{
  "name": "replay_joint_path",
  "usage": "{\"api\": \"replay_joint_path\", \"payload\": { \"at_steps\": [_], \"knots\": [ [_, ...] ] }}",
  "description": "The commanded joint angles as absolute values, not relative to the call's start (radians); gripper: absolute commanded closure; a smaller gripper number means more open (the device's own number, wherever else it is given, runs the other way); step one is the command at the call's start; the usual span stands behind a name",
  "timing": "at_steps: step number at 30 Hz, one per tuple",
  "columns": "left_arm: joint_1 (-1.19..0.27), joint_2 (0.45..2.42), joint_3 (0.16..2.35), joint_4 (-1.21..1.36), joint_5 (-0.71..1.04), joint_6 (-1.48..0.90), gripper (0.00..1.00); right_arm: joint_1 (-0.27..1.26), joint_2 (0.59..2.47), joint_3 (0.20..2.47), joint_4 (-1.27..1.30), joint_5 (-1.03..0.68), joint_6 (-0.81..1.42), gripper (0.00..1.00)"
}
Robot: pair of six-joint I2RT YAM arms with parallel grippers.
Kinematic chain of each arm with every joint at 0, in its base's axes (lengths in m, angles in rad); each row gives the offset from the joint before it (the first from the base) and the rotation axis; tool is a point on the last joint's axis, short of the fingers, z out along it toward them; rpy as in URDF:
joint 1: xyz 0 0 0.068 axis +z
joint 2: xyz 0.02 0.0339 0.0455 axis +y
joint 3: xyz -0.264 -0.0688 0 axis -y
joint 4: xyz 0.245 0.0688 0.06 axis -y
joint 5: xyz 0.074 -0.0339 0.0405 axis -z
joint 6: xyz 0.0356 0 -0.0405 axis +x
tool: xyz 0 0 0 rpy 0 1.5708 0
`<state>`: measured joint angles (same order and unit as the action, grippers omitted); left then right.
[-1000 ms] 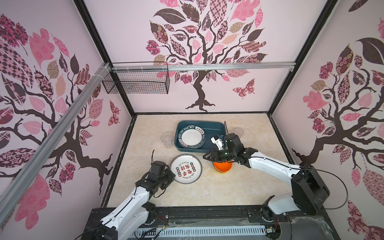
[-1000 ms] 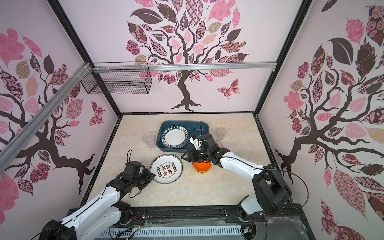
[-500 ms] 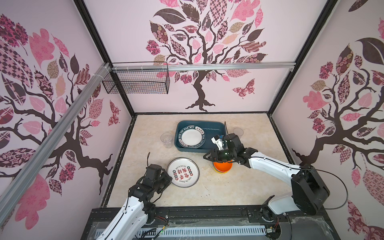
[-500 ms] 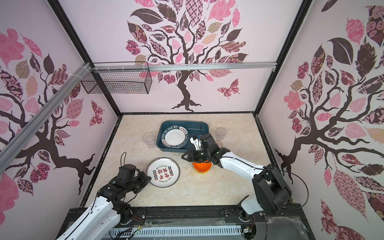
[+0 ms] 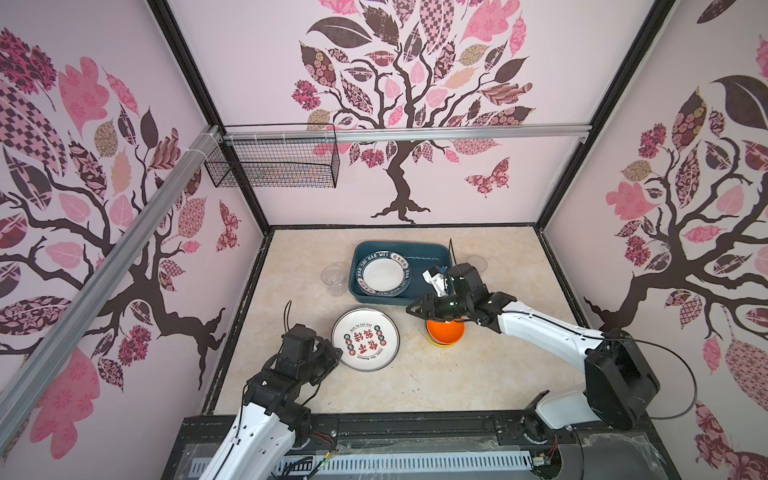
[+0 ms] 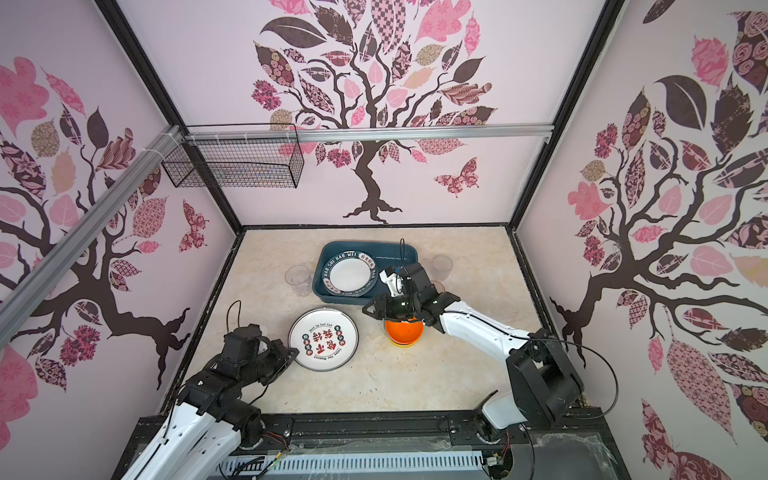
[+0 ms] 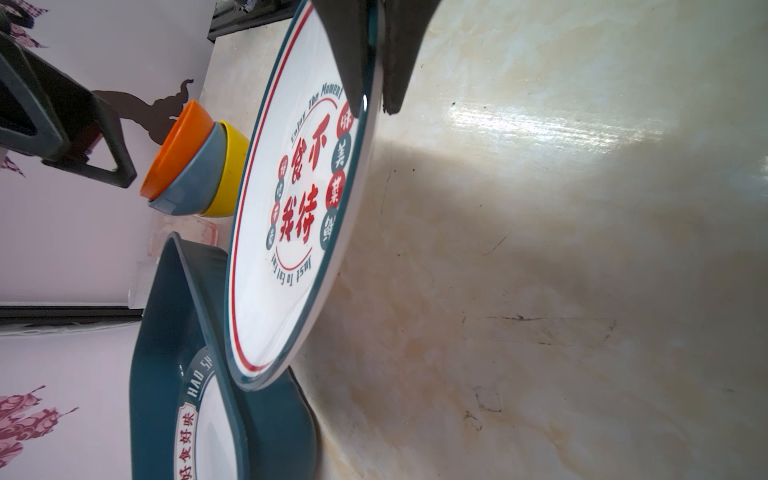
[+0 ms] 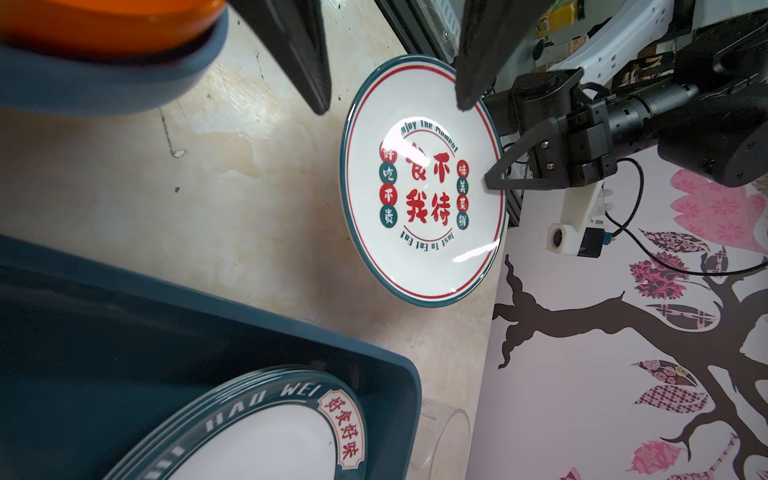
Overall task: Place the mixed dishes into the plastic bin
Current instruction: 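Grip opposite rims of the red-print plate with both grippers, then tilt the red-print plate up with the left gripper while the right holds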
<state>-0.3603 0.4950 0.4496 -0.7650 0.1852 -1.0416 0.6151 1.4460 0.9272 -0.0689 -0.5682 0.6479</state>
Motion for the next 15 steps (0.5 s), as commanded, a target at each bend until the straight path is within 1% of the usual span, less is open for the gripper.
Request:
{"api": "replay_joint_path", "payload": {
  "at_steps": [1, 9, 15],
  "knots": [
    [-0.357, 0.470, 0.534, -0.737, 0.211, -1.026, 1.00, 0.622, 1.405, 0.969, -0.101, -0.551, 0.644, 0.48],
    [-0.357, 0.478, 0.600, -0.679, 0.259, -1.035, 1.00, 0.621, 1.409, 0.983, -0.116, -0.523, 0.652, 0.48],
    [-0.357, 0.504, 0.618, -0.603, 0.311, -1.059, 1.00, 0.621, 1.415, 0.987, -0.095, -0.548, 0.669, 0.49]
  ]
}}
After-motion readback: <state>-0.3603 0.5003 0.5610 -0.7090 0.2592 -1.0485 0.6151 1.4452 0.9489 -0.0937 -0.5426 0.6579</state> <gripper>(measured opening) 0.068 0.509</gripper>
